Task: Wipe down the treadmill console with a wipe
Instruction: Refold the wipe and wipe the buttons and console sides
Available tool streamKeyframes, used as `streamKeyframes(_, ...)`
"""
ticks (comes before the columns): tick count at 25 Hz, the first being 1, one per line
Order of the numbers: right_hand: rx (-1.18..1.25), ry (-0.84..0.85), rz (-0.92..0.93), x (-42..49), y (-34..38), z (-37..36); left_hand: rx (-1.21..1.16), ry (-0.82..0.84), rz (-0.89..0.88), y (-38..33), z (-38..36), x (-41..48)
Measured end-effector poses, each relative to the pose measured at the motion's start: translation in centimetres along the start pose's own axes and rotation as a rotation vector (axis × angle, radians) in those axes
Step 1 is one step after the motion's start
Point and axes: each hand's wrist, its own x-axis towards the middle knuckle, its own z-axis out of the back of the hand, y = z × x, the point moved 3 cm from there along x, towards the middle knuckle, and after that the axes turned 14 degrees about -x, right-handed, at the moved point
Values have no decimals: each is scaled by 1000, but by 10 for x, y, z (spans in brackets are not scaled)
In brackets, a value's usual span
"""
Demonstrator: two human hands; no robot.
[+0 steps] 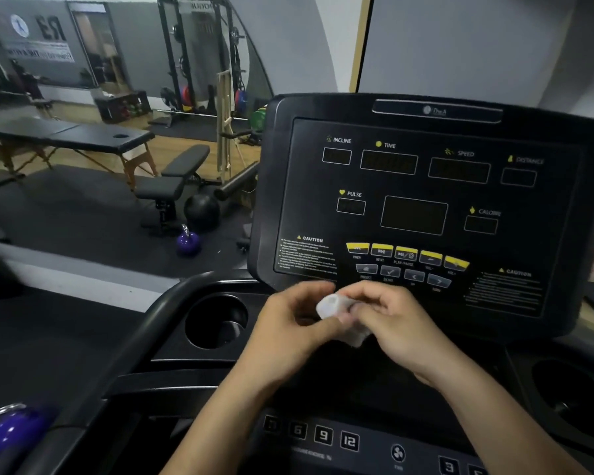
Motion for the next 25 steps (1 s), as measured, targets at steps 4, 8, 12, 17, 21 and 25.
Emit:
streamKeyframes(4, 260, -126, -108, -2, -8, -12, -1, -112, 12, 8, 4, 0)
streamKeyframes(8, 210, -86, -149, 0, -8, -28, -268, -197, 117, 19, 10, -1)
streamKeyframes(12, 258, -103, -66, 12, 7, -26, -249, -269, 64, 14, 22, -1)
streamKeyframes(17, 347, -80, -62, 18, 17, -33, -10, -86, -120, 4, 26, -3)
streamKeyframes(21, 388, -58, -37, 17, 21, -30, -251, -225, -52, 5, 34, 0)
streamKeyframes(25, 270, -72, -122, 18, 12, -22, -450, -320, 13, 2, 39, 9)
